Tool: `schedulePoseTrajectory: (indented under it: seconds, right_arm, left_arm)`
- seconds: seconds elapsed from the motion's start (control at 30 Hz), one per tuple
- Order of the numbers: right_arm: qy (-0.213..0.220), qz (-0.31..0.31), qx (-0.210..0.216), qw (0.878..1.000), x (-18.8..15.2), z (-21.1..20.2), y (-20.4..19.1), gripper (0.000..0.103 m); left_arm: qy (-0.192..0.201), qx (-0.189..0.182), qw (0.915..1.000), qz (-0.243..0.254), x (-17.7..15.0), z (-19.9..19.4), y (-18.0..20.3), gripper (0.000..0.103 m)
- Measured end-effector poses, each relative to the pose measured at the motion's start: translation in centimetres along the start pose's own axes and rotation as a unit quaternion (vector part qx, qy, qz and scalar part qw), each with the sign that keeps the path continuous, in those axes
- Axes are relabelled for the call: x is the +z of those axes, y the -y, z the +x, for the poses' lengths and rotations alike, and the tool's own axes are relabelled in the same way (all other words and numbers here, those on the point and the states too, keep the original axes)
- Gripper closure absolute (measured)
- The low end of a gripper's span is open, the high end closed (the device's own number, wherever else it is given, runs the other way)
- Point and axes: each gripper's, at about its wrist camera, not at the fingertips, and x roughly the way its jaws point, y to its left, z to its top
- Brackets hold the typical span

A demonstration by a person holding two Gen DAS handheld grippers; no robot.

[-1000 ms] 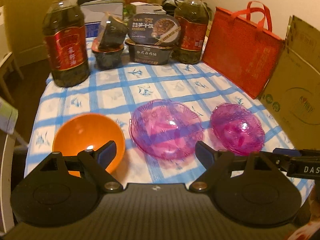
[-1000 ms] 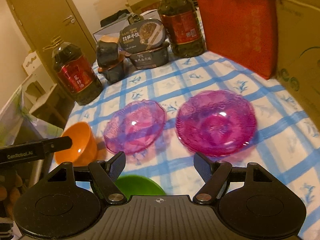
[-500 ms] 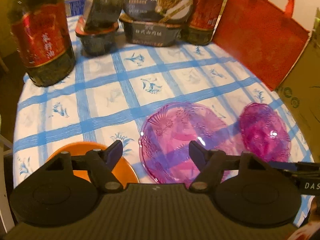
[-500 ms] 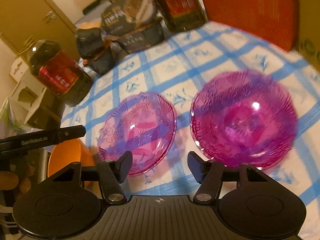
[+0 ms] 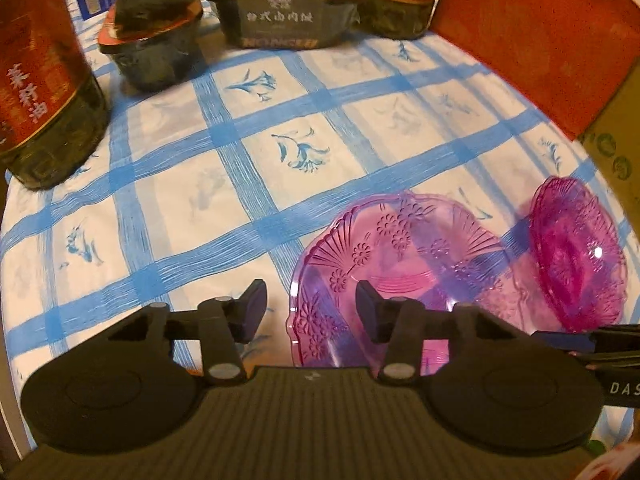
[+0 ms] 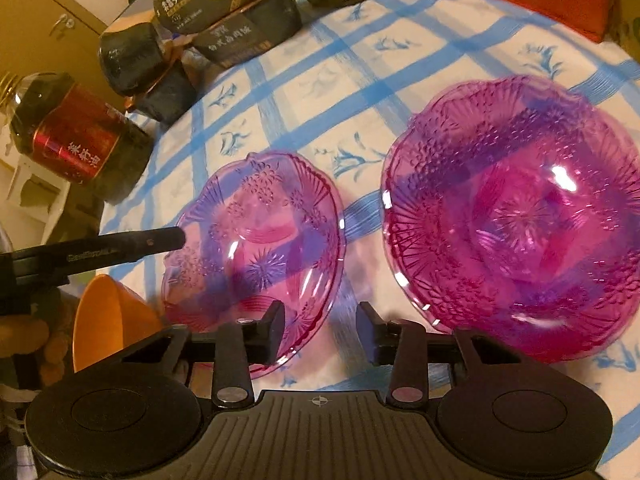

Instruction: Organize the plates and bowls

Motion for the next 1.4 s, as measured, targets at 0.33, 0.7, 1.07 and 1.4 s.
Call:
schedulePoseTrajectory:
  seconds: [0.33, 0.7, 1.07, 1.4]
  right_arm:
    - [-0.002, 0.01, 0.009, 1.0, 0.1, 1.0, 0.3, 0.083]
    - [0.004, 0.01, 0.004, 1.0, -0.1, 0.7, 0.6, 0.092]
    - [0.02, 0.003, 0.016, 1.0, -0.3, -1.7, 0.1, 0.092]
    - [0.05, 0.001, 0.02, 0.999, -0.6, -7.0, 0.6, 0.092]
  left_arm:
    - [-0.019, 0.001, 0.9998, 0.009, 0.3, 1.7, 0.3, 0.078]
    - [-0.016, 0.02, 0.9996, 0.008, -0.1, 1.1, 0.3, 0.095]
    - [0.012, 0.024, 0.9997, 0.002, -0.2, -2.3, 0.9, 0.095]
    - [0.038, 0.012, 0.9992, 0.001, -0.1, -6.7, 4.1, 0.095]
